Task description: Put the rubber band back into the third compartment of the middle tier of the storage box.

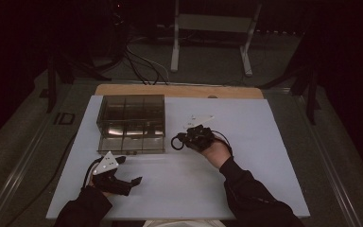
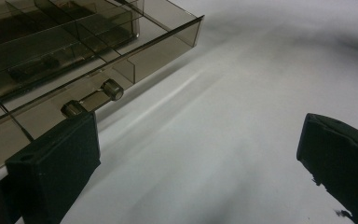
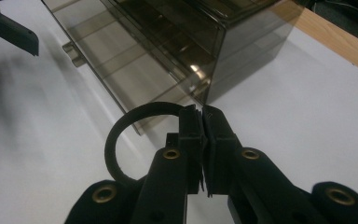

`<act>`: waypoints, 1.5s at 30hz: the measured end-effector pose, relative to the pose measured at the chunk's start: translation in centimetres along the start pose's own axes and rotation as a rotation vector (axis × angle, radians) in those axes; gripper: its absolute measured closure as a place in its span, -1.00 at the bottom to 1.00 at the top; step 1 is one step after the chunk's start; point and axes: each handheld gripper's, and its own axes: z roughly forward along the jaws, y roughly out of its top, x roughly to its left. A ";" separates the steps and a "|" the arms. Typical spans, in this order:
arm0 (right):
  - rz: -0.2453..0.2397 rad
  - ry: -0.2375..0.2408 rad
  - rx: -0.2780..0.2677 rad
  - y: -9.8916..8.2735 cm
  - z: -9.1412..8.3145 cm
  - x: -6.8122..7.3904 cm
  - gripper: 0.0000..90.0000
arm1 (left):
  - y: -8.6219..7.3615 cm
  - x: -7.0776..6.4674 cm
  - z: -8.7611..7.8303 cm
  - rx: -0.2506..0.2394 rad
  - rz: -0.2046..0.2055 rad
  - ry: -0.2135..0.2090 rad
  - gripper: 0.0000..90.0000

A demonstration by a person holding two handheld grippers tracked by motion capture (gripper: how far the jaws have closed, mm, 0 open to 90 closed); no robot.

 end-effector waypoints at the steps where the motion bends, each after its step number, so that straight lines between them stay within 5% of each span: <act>1: -0.001 0.001 -0.001 0.2 0.1 0.1 0.95 | 0.0 0.0 0.0 0.000 0.000 -0.001 -0.98; 24: -0.024 0.034 -0.027 3.9 3.4 1.7 0.94 | 0.0 0.0 0.0 0.002 0.002 -0.004 -0.98; 38: 0.006 0.037 -0.011 4.8 6.1 1.8 0.93 | 0.0 0.0 0.0 0.002 0.001 -0.010 -0.98; 45: 0.011 0.071 -0.020 5.0 6.0 1.9 0.39 | -0.1 0.1 0.0 -0.001 -0.004 -0.011 -0.98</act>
